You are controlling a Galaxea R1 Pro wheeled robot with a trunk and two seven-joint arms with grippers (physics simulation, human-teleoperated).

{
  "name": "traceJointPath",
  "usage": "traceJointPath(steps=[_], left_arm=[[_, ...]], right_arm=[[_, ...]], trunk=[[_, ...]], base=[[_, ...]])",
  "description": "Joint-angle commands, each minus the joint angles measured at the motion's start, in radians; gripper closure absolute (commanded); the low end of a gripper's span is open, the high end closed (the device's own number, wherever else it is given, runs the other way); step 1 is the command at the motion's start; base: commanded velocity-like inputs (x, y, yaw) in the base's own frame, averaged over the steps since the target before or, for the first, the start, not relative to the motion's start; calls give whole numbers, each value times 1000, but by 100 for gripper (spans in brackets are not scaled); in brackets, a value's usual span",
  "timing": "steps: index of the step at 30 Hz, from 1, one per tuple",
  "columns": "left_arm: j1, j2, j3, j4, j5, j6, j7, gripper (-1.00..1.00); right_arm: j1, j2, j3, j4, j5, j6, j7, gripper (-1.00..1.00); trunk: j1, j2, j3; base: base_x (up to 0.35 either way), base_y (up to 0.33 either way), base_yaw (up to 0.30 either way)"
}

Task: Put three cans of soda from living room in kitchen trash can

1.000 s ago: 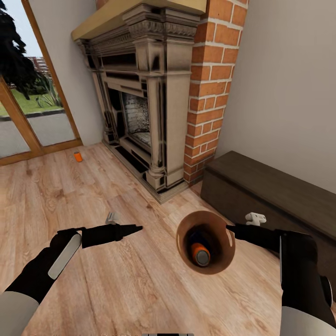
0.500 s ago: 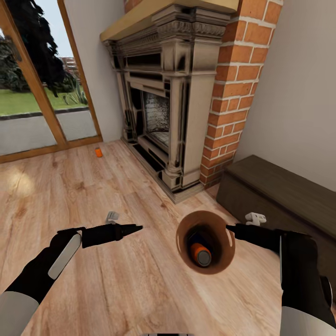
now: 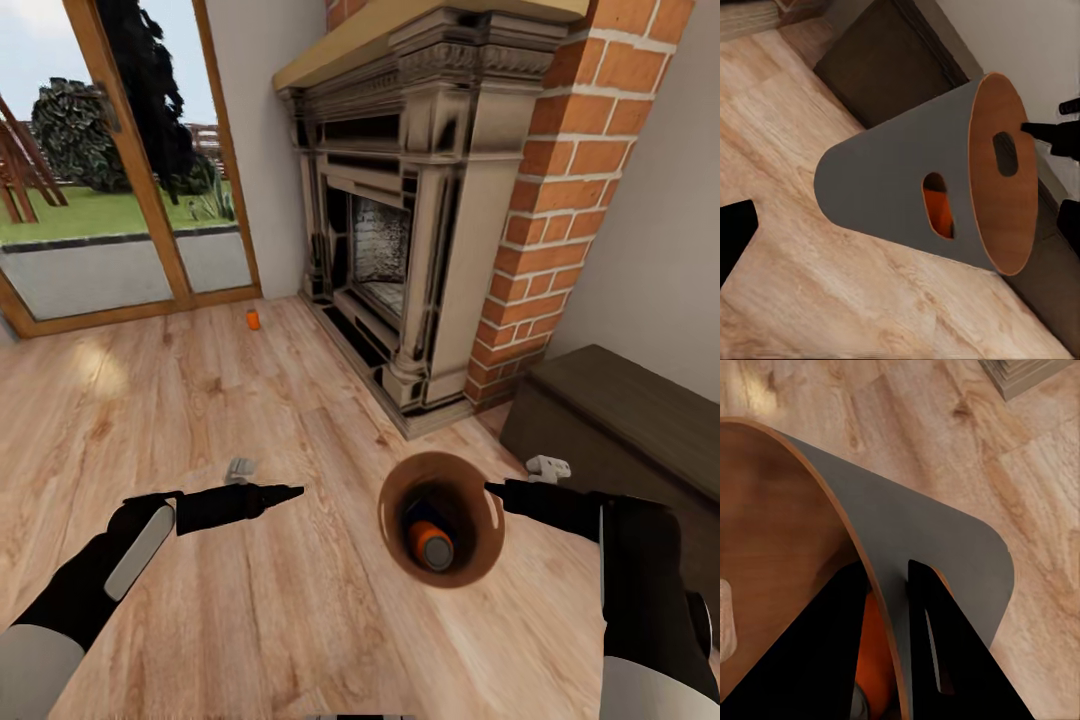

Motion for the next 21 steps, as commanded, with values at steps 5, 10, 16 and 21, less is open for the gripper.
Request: traceJointPath(steps=[5,10,16,21], left_arm=[[-1,-1,-1,73,2,-82,22,-100],[0,-1,-3,104,-2,-116,24,-100],[-1,-2,-19,107,-4,-119,26,-100],[-1,-2,-23,107,-3,-119,26,-100]], right_arm=[[0,0,4,-1,-26,13,0,100],[0,1,7,-1,-25,13,-3,100],[0,2,9,0,-21,13,-4,100],[0,2,10,0,-20,13,-20,100]], trunk=[[0,0,0],[0,0,0],[0,0,0],[0,0,0]], base=[[0,0,258],[0,0,258],[0,0,260],[0,0,260]])
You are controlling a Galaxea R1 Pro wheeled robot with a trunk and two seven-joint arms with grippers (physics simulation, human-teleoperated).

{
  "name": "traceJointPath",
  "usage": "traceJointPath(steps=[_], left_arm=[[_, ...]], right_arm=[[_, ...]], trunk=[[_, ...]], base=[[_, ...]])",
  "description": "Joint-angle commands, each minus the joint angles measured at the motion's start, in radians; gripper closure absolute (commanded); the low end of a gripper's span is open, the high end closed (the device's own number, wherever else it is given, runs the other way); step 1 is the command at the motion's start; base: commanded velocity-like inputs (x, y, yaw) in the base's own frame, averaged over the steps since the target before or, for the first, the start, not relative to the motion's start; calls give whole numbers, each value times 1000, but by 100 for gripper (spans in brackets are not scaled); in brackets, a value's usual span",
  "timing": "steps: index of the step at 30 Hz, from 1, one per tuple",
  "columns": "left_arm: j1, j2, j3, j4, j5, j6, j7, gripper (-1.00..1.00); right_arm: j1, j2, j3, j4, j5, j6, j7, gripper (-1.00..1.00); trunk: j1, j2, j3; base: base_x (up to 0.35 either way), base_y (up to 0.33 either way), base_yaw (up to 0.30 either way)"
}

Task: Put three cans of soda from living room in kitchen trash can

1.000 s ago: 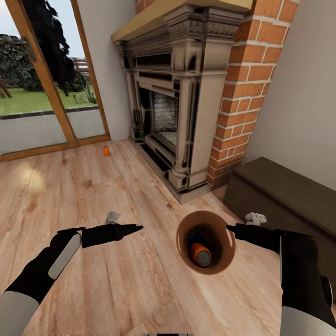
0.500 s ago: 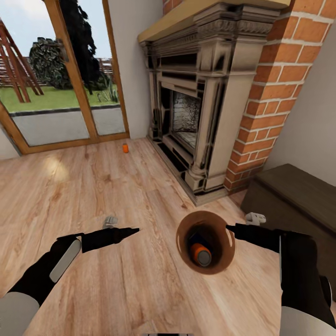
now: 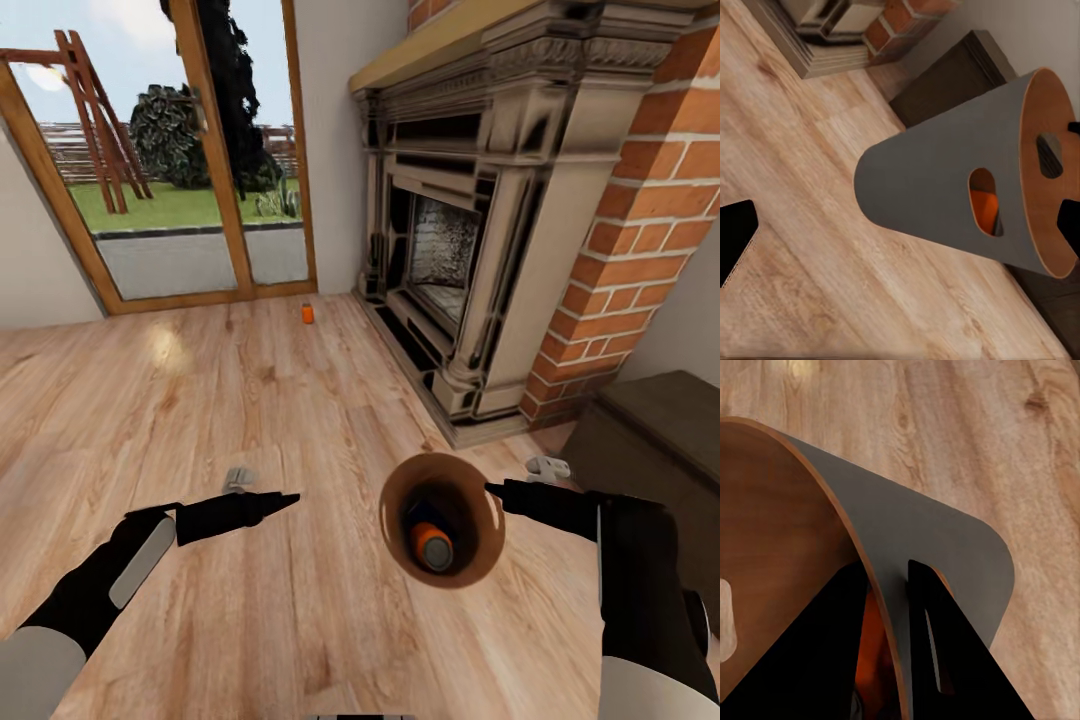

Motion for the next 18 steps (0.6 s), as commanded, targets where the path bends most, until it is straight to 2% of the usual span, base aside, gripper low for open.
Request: traceJointPath(steps=[1,18], left_arm=[[0,0,0,0,0,0,0,-100],[0,-2,0,2,0,-1,1,-100]], right_arm=[[0,0,1,0,-26,13,1,100],[0,0,0,0,-29,13,-2,100]], trunk=[[0,0,0],[0,0,0]], base=[[0,0,260],[0,0,260]])
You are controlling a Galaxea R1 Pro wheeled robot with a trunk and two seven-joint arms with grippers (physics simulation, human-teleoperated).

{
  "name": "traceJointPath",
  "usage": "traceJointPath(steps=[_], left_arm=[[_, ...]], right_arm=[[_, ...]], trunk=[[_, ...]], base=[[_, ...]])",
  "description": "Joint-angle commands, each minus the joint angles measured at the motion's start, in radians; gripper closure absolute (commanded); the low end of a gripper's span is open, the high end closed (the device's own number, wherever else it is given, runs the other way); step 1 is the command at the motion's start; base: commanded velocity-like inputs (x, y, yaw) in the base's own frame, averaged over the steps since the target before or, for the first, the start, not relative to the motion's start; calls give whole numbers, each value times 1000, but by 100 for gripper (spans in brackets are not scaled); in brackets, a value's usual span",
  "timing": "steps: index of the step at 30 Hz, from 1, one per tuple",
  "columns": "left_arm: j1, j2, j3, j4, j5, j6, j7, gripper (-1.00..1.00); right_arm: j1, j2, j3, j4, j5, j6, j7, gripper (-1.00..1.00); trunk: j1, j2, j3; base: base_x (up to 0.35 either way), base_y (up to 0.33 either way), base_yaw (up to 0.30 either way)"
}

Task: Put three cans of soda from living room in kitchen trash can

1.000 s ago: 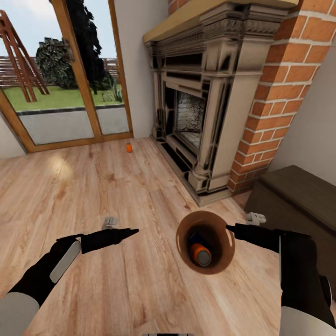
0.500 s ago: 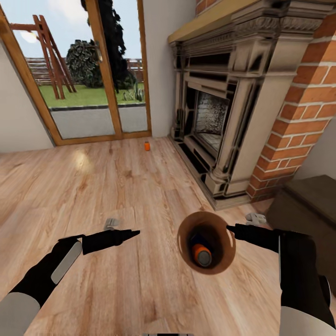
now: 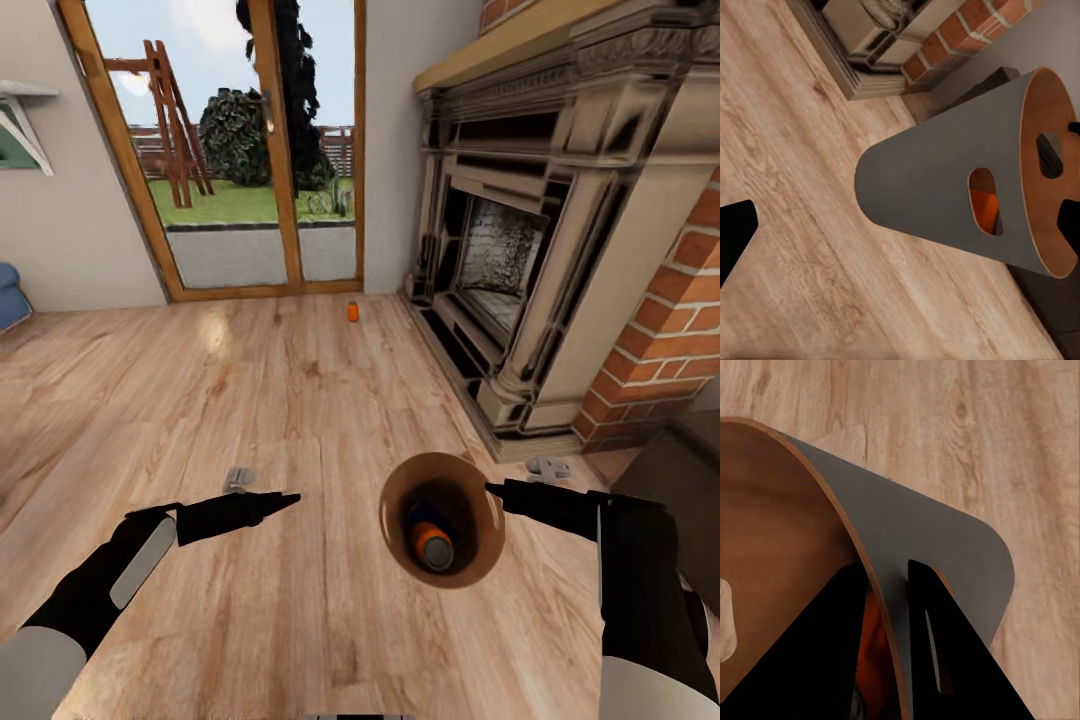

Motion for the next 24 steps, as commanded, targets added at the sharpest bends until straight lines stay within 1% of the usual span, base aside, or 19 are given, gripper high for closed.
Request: traceJointPath(steps=[1,5,12,14,15,17,20,24], left_arm=[[0,0,0,0,0,0,0,-100],[-1,0,0,1,0,0,0,-100],[-1,-16,-1,2,-2,0,0,-100],[-1,-19,-1,2,-16,0,0,-100],[-1,-21,0,2,-39,-1,1,-100],[-1,-29,0,2,-59,-1,1,-100],[0,-43,1,3,-68,0,0,-100],[0,-50,1,4,-71,0,0,-100]], right_arm=[[0,0,0,0,-27,13,2,100],[0,-1,-2,0,-29,13,2,100],[0,-1,-5,0,-29,13,3,100],[0,-2,-6,0,-30,13,5,100],[0,-2,-7,0,-31,13,7,100],[0,-1,-8,0,-31,13,8,100],[0,-1,-8,0,-31,13,8,100],[0,-1,-8,0,-31,13,7,100]], trunk=[[0,0,0],[0,0,0],[0,0,0],[0,0,0],[0,0,0],[0,0,1],[0,0,4],[0,0,8]], base=[[0,0,260],[0,0,260],[0,0,260],[0,0,170],[0,0,54],[0,0,72],[0,0,139],[0,0,184]])
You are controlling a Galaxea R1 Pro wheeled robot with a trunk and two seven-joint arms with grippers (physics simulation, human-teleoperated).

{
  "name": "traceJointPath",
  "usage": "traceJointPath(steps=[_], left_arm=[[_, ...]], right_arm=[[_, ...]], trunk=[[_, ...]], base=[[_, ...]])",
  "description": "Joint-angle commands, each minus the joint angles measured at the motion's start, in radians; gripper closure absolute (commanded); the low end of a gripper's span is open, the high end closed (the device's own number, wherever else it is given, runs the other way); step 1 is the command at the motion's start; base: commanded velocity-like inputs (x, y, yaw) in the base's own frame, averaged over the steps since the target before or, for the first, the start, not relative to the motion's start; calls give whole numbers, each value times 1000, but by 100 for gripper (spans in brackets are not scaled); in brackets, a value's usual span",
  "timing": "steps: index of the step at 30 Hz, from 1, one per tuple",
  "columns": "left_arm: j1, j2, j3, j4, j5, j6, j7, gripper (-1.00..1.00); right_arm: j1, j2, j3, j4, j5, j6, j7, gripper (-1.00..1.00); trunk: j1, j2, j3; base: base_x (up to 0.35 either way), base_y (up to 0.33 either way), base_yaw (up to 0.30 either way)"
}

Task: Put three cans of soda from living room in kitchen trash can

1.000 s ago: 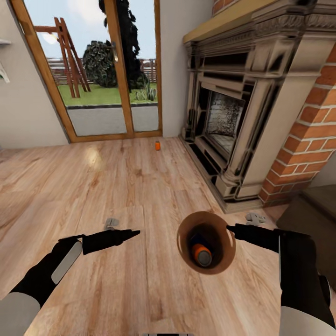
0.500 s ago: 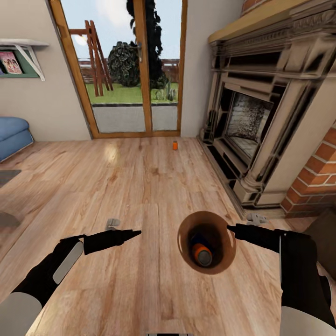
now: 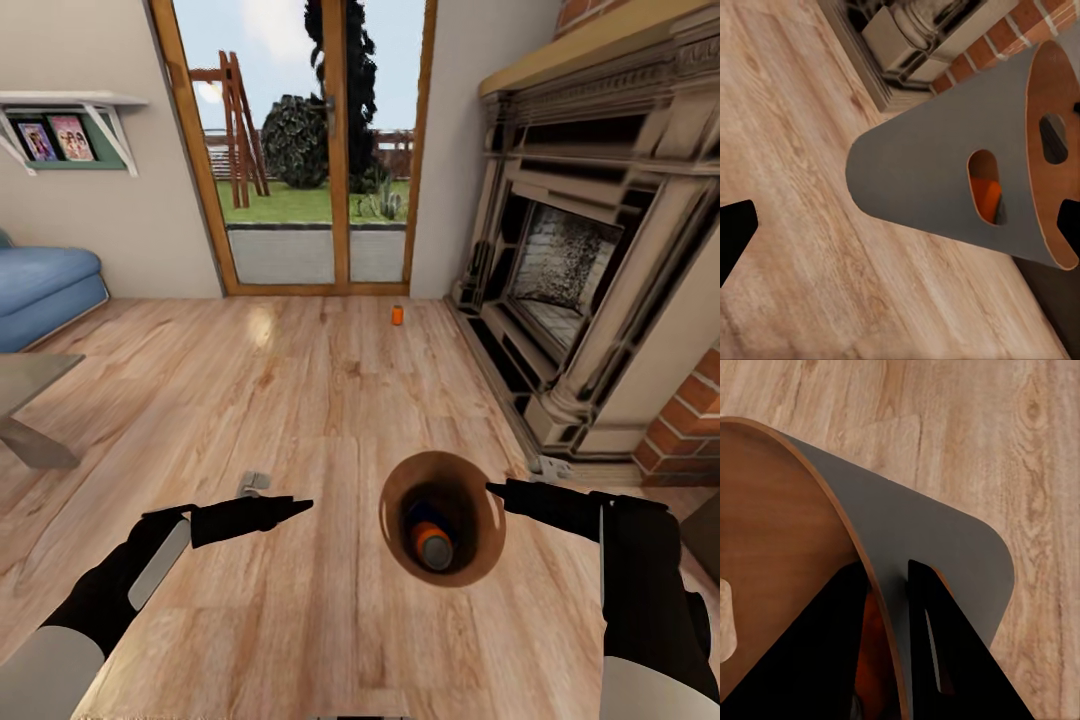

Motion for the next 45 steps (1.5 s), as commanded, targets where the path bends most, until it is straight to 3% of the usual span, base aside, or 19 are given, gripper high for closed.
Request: traceJointPath(steps=[1,17,26,45], left_arm=[[0,-1,0,0,0,0,0,-100],[1,-1,-1,0,-1,-3,-3,-100],[1,0,-2,-1,-1,-3,-2,-100],[1,-1,-2,0,0,-3,-2,-100]], right_arm=[[0,0,0,0,-20,9,1,100],[0,-1,0,0,-20,9,0,100],[0,-1,-1,0,-22,9,1,100],[0,-3,-1,-2,-22,9,2,100]], trunk=[[0,0,1],[0,0,19],[0,0,22],[0,0,52]], base=[[0,0,199],[0,0,191],[0,0,13],[0,0,0]])
